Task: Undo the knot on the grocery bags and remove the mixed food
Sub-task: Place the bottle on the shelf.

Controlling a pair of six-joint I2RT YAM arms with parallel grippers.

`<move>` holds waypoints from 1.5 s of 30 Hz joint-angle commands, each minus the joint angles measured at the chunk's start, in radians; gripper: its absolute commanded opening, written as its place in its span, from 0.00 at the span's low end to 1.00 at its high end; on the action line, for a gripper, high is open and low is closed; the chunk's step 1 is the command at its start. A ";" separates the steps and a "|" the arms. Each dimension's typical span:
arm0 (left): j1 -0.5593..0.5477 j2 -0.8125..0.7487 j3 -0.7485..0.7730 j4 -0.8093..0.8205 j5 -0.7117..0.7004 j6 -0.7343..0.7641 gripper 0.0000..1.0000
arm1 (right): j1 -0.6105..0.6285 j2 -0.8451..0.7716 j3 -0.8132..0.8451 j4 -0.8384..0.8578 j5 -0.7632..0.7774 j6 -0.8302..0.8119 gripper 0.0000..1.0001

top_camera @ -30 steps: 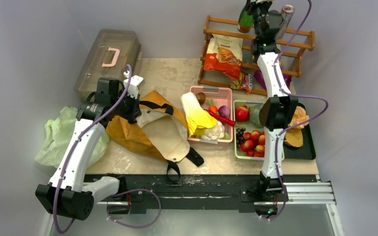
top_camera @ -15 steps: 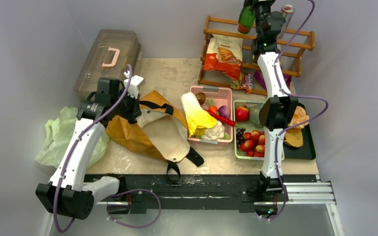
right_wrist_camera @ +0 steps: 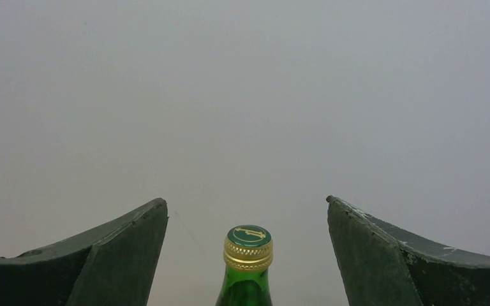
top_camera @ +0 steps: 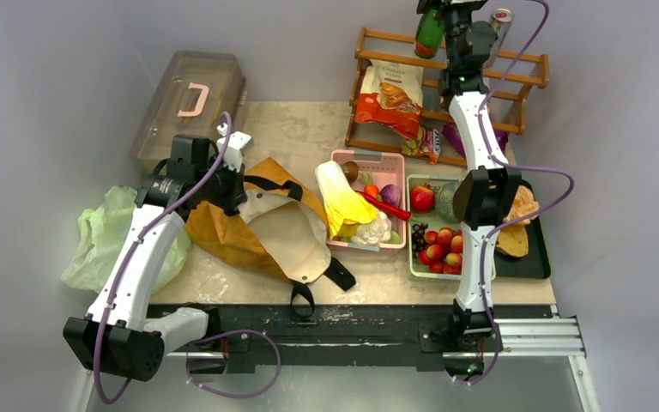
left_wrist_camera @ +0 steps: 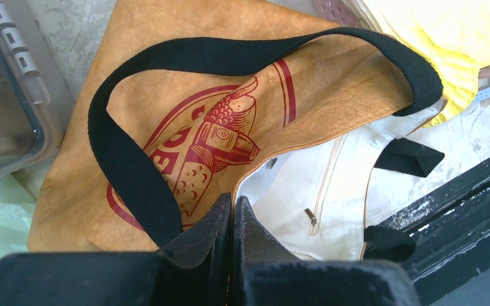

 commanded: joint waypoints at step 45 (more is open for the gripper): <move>0.031 -0.073 0.680 -0.546 0.386 0.881 0.00 | 0.324 -0.652 -0.906 -0.307 -1.047 0.094 0.76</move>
